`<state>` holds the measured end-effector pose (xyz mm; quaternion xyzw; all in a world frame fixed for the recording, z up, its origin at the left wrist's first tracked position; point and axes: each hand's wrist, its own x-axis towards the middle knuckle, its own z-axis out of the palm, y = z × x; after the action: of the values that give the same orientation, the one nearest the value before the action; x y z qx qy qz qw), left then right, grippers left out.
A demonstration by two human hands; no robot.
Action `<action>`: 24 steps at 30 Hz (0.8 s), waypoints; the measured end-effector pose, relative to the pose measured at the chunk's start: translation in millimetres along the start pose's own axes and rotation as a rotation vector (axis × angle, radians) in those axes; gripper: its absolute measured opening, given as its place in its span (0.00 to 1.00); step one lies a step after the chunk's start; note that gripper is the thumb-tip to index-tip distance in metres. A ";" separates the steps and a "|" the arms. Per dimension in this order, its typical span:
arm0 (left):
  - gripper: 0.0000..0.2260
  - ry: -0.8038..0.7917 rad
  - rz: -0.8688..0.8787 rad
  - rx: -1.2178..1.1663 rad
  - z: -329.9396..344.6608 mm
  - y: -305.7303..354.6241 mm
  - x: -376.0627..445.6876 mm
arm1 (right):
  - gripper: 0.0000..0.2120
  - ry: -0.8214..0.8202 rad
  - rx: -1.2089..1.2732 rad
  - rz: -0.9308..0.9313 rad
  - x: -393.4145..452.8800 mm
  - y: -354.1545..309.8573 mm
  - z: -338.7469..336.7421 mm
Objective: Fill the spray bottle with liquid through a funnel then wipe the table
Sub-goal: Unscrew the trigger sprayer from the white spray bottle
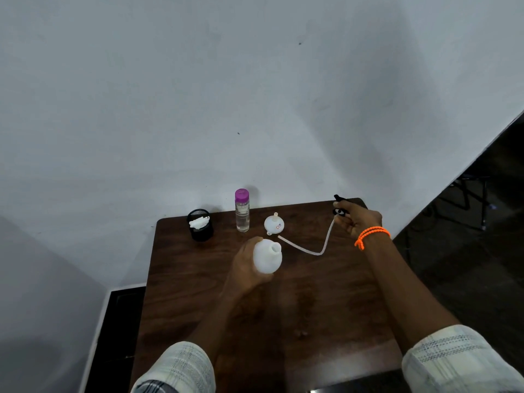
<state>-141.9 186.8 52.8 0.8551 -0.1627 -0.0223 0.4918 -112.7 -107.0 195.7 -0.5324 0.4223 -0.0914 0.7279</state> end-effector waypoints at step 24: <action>0.43 0.039 -0.033 -0.005 7.6 -9.0 -11.8 | 0.18 0.022 -0.084 0.019 11.0 27.4 -0.5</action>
<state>-152.3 188.2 39.8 0.8568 -0.1389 -0.0142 0.4963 -114.8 -102.3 166.7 -0.5576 0.4387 -0.0723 0.7010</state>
